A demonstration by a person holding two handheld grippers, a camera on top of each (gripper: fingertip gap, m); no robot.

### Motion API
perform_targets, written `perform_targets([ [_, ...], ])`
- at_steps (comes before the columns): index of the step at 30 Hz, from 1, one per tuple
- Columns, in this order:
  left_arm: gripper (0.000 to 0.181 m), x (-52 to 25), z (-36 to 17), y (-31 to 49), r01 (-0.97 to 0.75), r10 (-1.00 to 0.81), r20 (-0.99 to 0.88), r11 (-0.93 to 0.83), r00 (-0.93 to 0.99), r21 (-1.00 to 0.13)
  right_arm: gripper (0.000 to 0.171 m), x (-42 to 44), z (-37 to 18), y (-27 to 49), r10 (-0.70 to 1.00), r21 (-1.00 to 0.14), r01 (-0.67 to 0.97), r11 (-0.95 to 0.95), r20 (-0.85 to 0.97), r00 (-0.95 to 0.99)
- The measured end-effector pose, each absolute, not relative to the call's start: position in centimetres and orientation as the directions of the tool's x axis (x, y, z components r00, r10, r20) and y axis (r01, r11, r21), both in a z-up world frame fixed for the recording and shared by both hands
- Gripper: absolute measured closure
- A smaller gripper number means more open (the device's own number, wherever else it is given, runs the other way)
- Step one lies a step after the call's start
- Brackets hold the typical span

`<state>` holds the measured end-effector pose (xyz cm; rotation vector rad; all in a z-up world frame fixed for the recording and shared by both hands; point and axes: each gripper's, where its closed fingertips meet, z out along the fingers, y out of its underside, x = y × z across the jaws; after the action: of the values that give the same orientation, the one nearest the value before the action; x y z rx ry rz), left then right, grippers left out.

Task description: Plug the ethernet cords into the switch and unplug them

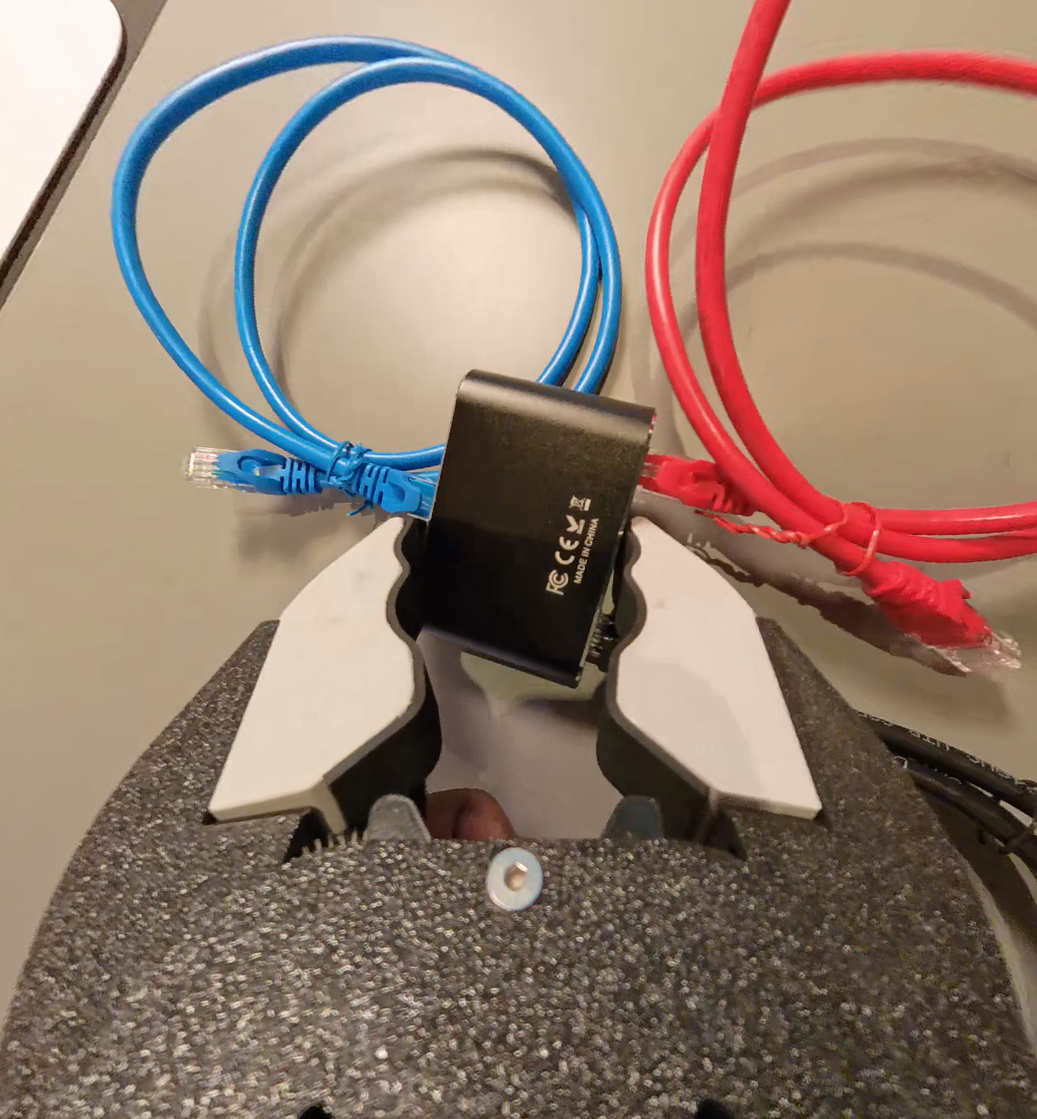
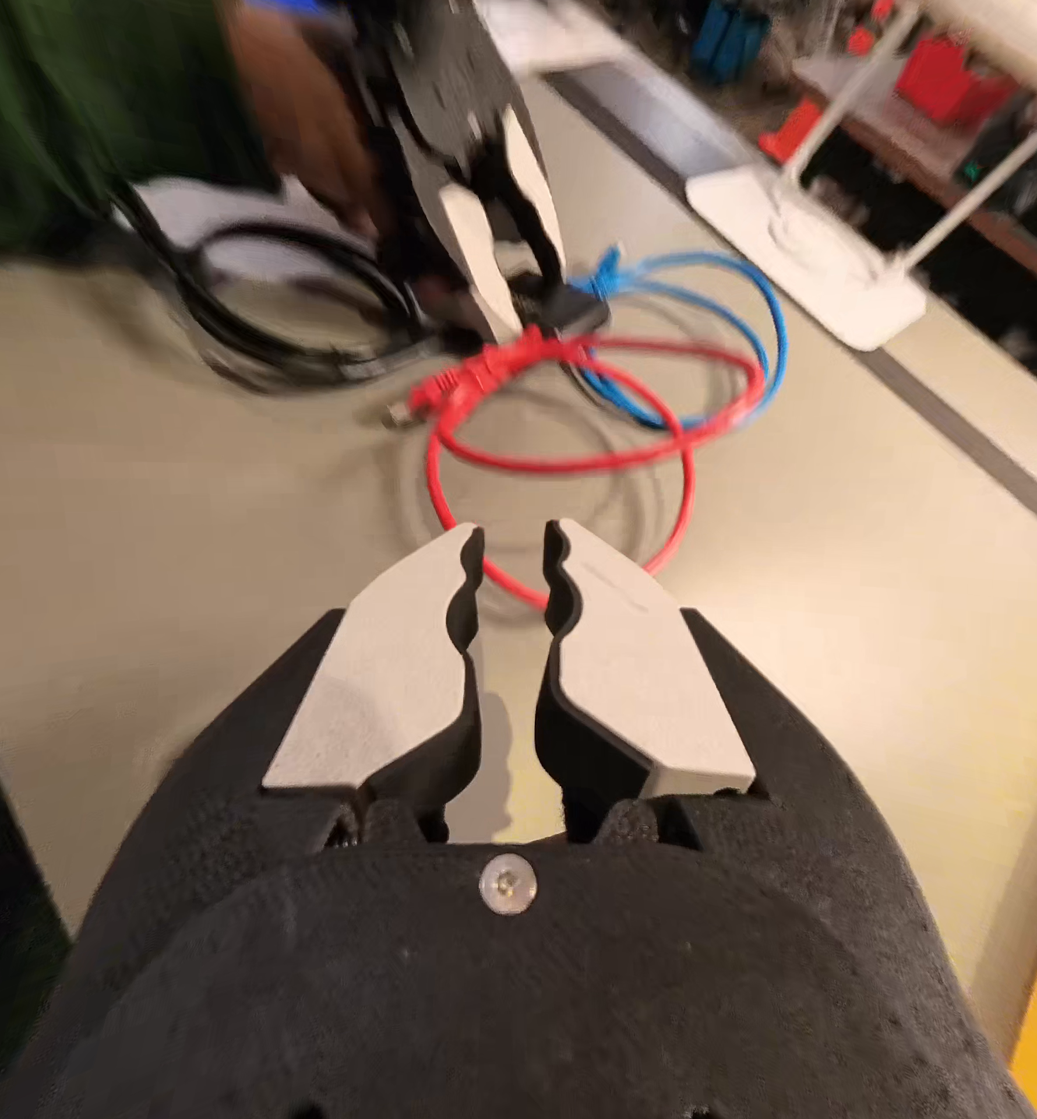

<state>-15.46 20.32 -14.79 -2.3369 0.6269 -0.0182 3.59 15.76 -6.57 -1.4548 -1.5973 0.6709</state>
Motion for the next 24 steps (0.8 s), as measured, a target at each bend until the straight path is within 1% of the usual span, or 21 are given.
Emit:
perform_targets([
  [3,0.118,-14.9,-14.6,20.5,-0.458,-0.472,-0.181,-0.58,0.863,-0.673,0.154,0.6,-2.5,13.7,0.968,-0.882,0.406,0.239,0.247,-0.032],
  [5,0.118,-14.5,-14.5,20.3,-0.481,-0.501,-0.191,-0.55,0.844,-0.683,0.155,-1.8,-0.5,14.0,0.965,-0.889,0.382,0.253,0.257,-0.042],
  [7,0.118,-13.8,-14.4,19.8,-0.522,-0.557,-0.207,-0.496,0.804,-0.694,0.153,-4.2,-0.3,15.5,0.956,-0.851,0.44,0.285,0.286,-0.065],
  [10,0.119,-12.3,-14.1,18.9,-0.613,-0.652,-0.287,-0.349,0.702,-0.708,0.145,-7.3,-3.4,18.8,0.951,-0.732,0.611,0.3,0.281,-0.13],
  [11,0.119,-12.0,-13.9,18.6,-0.627,-0.669,-0.306,-0.308,0.677,-0.715,0.145,-7.9,-5.0,19.6,0.957,-0.695,0.661,0.284,0.242,-0.157],
  [13,0.119,-11.7,-13.7,18.3,-0.64,-0.673,-0.331,-0.276,0.662,-0.717,0.14,-8.8,-8.4,20.6,0.979,-0.633,0.748,0.199,0.101,-0.176],
  [15,0.119,-11.8,-13.6,18.3,-0.645,-0.662,-0.351,-0.263,0.662,-0.718,0.132,-9.3,-10.7,20.7,0.985,-0.612,0.785,0.102,-0.046,-0.165],
  [16,0.119,-11.9,-13.6,18.3,-0.648,-0.658,-0.358,-0.264,0.663,-0.715,0.13,-9.5,-11.3,20.4,0.979,-0.621,0.781,0.064,-0.111,-0.168],
  [18,0.119,-12.3,-13.5,18.4,-0.656,-0.643,-0.381,-0.258,0.665,-0.709,0.134,-10.0,-11.1,19.8,0.963,-0.685,0.728,-0.014,-0.206,-0.176],
  [19,0.119,-12.3,-13.4,18.4,-0.657,-0.642,-0.388,-0.248,0.662,-0.712,0.135,-10.0,-10.9,19.6,0.953,-0.7,0.713,-0.044,-0.244,-0.181],
  [21,0.119,-12.3,-13.4,18.5,-0.663,-0.638,-0.399,-0.242,0.659,-0.709,0.138,-9.7,-10.6,19.4,0.937,-0.715,0.695,-0.078,-0.291,-0.195],
  [24,0.119,-12.2,-13.0,18.9,-0.681,-0.614,-0.445,-0.216,0.652,-0.7,0.143,-9.1,-10.4,19.1,0.904,-0.707,0.694,-0.137,-0.375,-0.203],
])
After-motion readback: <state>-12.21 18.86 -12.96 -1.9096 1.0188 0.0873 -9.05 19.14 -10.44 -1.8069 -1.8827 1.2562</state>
